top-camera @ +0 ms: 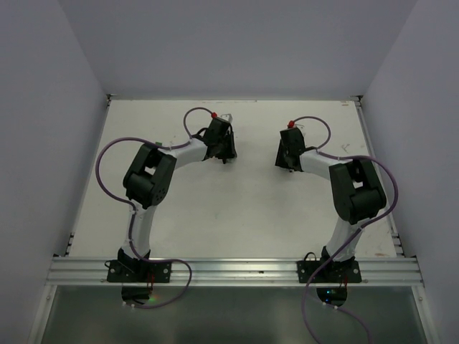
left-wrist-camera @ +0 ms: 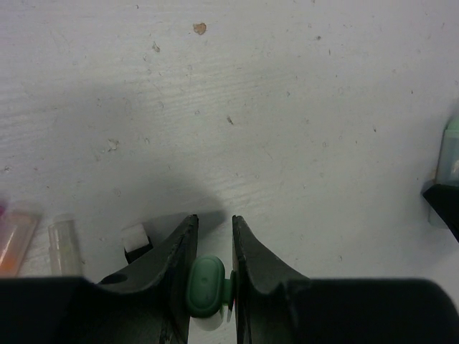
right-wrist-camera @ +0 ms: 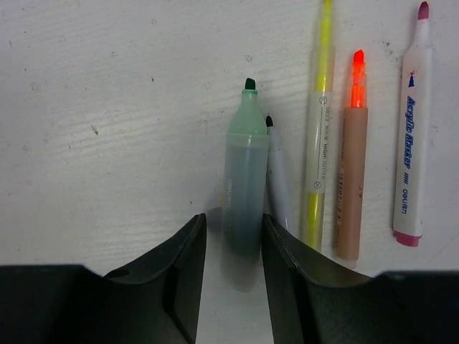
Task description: Open the pen caps
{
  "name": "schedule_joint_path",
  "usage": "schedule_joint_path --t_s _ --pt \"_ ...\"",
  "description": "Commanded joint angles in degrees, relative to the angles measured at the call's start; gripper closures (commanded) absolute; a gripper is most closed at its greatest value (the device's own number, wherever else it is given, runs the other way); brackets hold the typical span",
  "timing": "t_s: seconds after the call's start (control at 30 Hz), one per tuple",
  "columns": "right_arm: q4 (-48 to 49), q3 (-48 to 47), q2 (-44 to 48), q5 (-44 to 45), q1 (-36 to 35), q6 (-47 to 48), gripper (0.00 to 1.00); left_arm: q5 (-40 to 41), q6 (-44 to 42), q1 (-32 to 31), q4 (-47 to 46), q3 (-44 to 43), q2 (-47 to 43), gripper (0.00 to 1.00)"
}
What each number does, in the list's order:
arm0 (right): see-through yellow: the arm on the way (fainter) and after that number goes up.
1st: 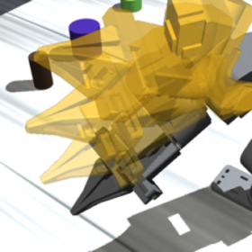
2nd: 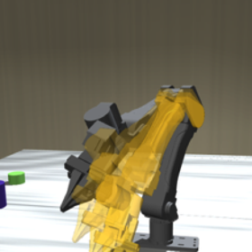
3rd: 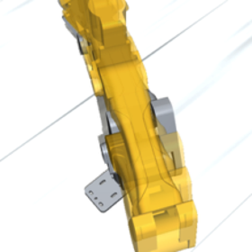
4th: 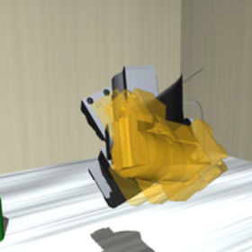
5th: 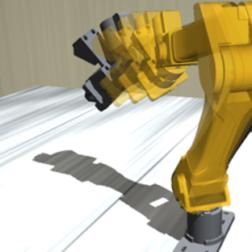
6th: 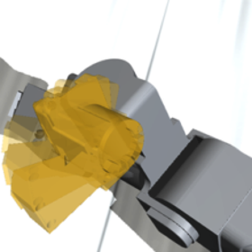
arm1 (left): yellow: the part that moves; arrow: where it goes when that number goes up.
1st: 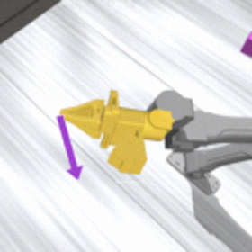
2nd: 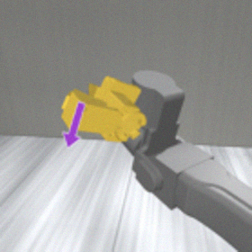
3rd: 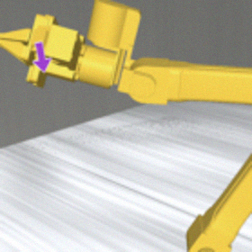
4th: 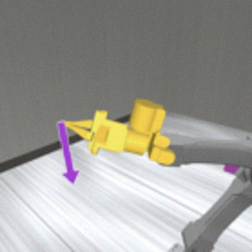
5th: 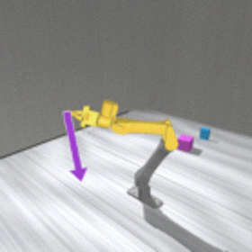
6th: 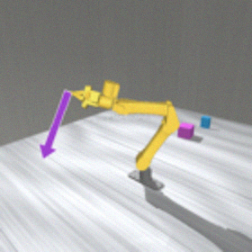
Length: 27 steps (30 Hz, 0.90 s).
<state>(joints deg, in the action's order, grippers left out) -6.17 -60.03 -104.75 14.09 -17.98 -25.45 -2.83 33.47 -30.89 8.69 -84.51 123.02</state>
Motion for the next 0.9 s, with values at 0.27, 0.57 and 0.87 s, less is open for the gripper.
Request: schedule_joint_path --t_s 0.27,0.57,0.87 --pt "-0.8 0.3 6.3 -0.6 0.2 0.8 0.54 2.7 -0.2 -0.2 4.1 -1.0 1.2 0.85" --pt "-0.3 1.9 12.0 -1.5 0.2 1.4 0.49 4.6 -0.8 -0.2 4.7 -0.9 0.5 0.73" --pt "0.9 3.4 14.7 -2.9 0.2 1.5 0.43 5.3 -0.9 -0.1 5.2 -1.7 0.7 0.66"
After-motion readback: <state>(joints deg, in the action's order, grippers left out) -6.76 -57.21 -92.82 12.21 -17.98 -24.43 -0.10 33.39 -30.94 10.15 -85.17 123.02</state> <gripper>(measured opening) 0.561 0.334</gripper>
